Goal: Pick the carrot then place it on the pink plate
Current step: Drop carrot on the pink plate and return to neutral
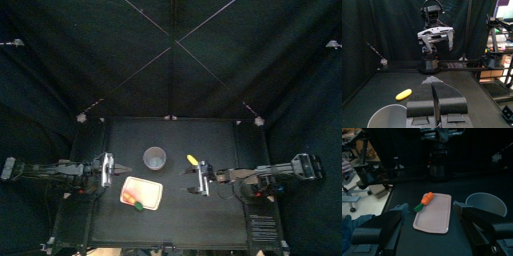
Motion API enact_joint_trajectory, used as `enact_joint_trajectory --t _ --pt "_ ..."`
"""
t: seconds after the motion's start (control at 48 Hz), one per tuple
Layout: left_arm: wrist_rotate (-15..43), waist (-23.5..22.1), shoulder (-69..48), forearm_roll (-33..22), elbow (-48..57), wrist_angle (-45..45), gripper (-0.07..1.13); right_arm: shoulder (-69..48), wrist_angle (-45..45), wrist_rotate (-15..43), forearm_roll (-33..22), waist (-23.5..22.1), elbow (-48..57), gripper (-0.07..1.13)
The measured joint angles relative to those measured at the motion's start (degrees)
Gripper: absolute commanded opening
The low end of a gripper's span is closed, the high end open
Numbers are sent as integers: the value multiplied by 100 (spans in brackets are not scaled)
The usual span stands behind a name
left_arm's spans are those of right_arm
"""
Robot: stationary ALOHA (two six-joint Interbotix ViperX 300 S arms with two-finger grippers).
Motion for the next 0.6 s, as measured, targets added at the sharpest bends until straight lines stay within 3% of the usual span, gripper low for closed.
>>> enact_joint_trajectory --t 0.333,0.604 --pt "0 0 -9 193 0 -18 -3 -2048 -70 -9 -220 0 1028 104" --pt "0 79 -26 193 0 -18 -3 -2751 -88 -18 -272 -79 1371 104"
